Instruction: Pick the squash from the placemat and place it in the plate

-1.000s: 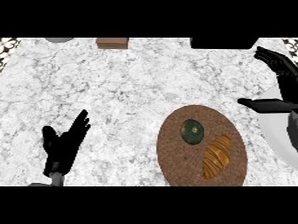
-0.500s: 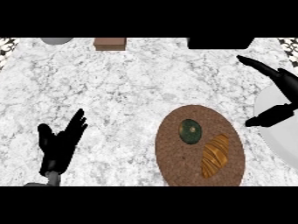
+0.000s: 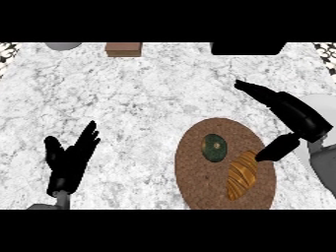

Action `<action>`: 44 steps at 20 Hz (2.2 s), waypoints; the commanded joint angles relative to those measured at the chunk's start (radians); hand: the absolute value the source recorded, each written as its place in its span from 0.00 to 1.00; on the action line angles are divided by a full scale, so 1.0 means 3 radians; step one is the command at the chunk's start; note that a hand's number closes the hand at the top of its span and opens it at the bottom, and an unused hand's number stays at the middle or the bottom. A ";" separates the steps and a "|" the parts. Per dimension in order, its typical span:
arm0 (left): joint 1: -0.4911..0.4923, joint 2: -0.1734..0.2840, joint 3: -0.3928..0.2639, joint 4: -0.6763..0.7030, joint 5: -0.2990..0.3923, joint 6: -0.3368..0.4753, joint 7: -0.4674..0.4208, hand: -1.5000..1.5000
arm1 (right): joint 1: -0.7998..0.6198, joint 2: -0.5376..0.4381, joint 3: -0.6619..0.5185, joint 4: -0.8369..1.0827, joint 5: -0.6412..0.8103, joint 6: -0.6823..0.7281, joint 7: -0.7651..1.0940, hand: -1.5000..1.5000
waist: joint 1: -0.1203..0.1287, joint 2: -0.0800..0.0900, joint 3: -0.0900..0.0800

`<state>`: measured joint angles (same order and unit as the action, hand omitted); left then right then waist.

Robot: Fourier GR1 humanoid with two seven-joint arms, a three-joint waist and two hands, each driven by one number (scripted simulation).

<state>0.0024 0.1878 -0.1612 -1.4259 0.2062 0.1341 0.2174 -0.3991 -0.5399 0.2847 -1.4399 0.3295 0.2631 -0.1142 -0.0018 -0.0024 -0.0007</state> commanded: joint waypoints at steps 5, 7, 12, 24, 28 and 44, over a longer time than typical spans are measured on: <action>0.0208 0.0039 0.0045 -0.0135 -0.0038 -0.0159 -0.0057 0.50 | 0.0223 0.0366 0.0270 -0.0163 0.0661 -0.0109 0.0449 0.00 | 0.0018 0.0004 0.0002; 0.0094 -0.0053 0.0085 0.0034 -0.0077 -0.0112 -0.0073 0.50 | 0.0084 0.0573 0.0293 0.0089 0.0753 -0.0055 0.0449 0.00 | 0.0024 0.0010 0.0002; 0.0083 -0.0091 0.0095 -0.0100 -0.0140 -0.0165 0.0027 0.50 | 0.0375 0.0661 0.0241 -0.0482 0.0764 0.0314 0.0729 0.00 | 0.0006 0.0004 0.0002; -0.0018 -0.0257 0.0214 0.0179 -0.0263 -0.0235 -0.0122 0.50 | 0.0313 0.0942 0.0140 0.0042 0.1543 0.0092 0.0518 0.00 | 0.0014 0.0008 0.0002; 0.0014 -0.0230 0.0259 0.0078 -0.0294 -0.0279 -0.0092 0.50 | 0.0279 0.1085 0.0120 0.0441 0.1760 -0.0124 0.0282 0.00 | 0.0020 0.0010 0.0003; 0.0018 -0.0258 0.0362 -0.0110 -0.0336 -0.0363 0.0150 0.50 | 0.0174 0.1188 0.0160 0.0850 0.2368 -0.0200 -0.0093 1.00 | 0.0013 0.0007 0.0003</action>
<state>0.0251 0.1045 -0.0680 -1.4383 0.1007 0.0350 0.2260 -0.3624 -0.1670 0.3342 -1.1770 0.9958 0.2096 -0.1069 0.0054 -0.0014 -0.0002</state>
